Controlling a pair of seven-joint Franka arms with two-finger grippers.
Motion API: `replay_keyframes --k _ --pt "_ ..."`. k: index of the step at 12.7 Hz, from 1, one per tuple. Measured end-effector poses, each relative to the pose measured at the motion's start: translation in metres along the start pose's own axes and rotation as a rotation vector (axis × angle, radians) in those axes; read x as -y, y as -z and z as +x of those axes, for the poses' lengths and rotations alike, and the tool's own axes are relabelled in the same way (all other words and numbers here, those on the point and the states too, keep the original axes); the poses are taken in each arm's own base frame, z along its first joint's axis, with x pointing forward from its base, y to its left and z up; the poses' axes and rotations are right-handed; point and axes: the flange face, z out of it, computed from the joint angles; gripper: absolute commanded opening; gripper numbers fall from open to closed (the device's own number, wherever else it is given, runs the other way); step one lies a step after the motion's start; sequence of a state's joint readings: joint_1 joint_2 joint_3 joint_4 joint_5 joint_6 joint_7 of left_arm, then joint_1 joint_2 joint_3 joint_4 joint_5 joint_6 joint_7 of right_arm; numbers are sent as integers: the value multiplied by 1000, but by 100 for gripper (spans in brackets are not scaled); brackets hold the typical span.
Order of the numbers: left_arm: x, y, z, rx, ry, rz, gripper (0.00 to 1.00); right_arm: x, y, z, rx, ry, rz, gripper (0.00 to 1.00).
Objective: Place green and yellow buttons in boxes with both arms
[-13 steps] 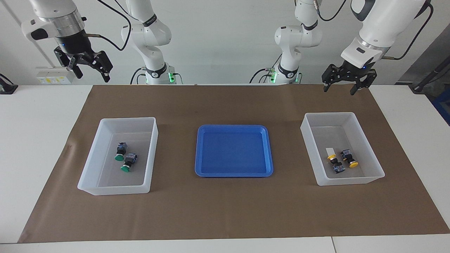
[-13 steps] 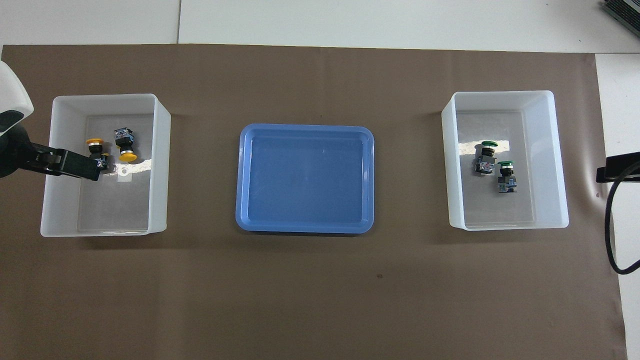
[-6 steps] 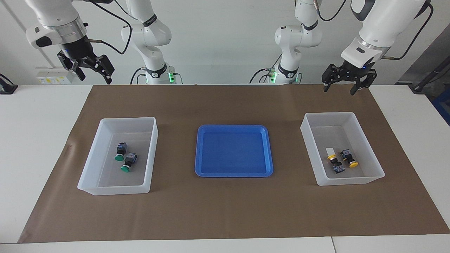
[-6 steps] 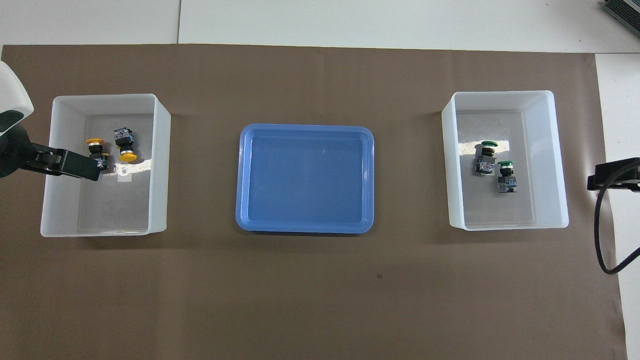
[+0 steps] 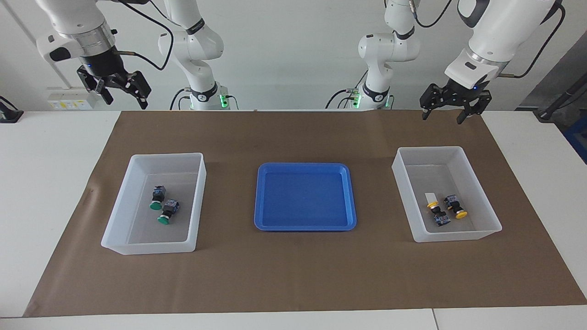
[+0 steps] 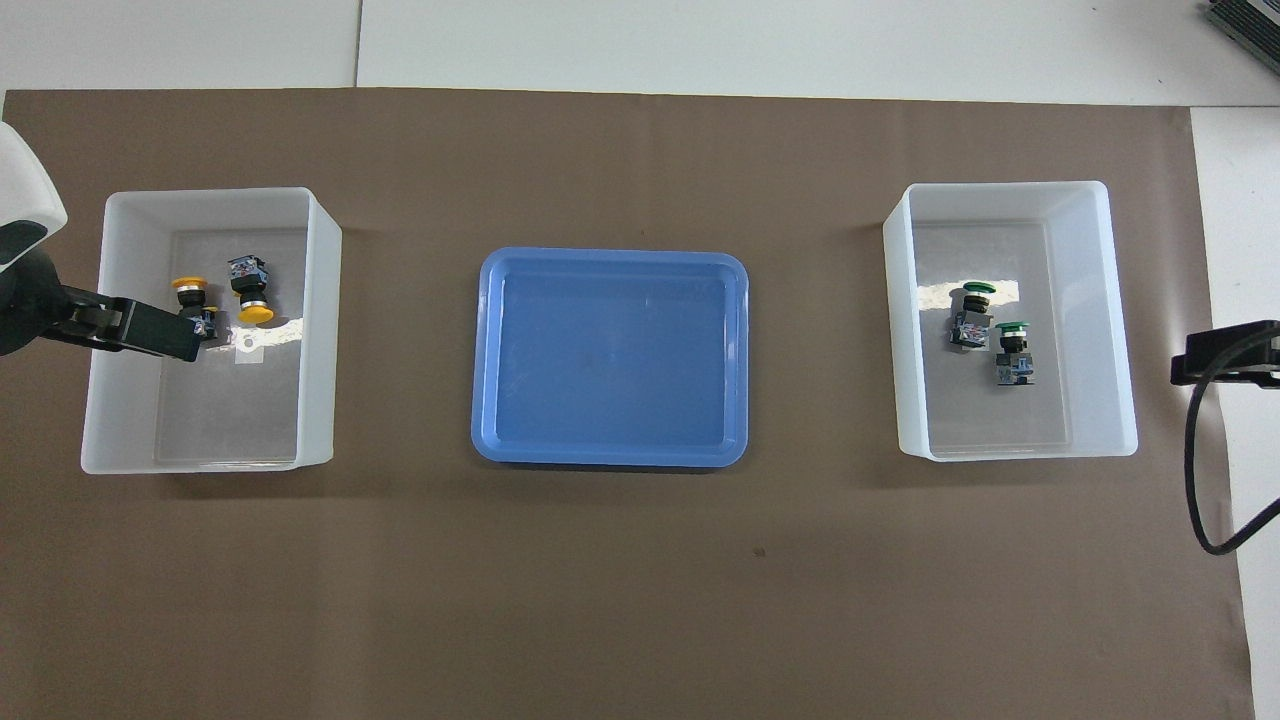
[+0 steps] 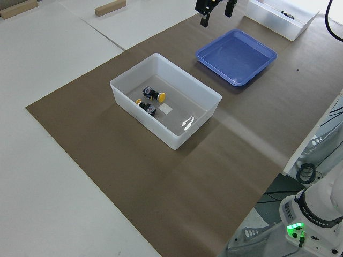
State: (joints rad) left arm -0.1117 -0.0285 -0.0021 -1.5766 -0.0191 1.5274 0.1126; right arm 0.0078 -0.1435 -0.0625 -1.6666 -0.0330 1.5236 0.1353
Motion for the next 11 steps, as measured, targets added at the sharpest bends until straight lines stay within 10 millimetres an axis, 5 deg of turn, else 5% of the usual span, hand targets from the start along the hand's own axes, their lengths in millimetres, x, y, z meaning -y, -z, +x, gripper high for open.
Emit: replay_keyframes --k 11 --pt "0 0 0 0 0 0 100 4 3 19 24 0 -8 100"
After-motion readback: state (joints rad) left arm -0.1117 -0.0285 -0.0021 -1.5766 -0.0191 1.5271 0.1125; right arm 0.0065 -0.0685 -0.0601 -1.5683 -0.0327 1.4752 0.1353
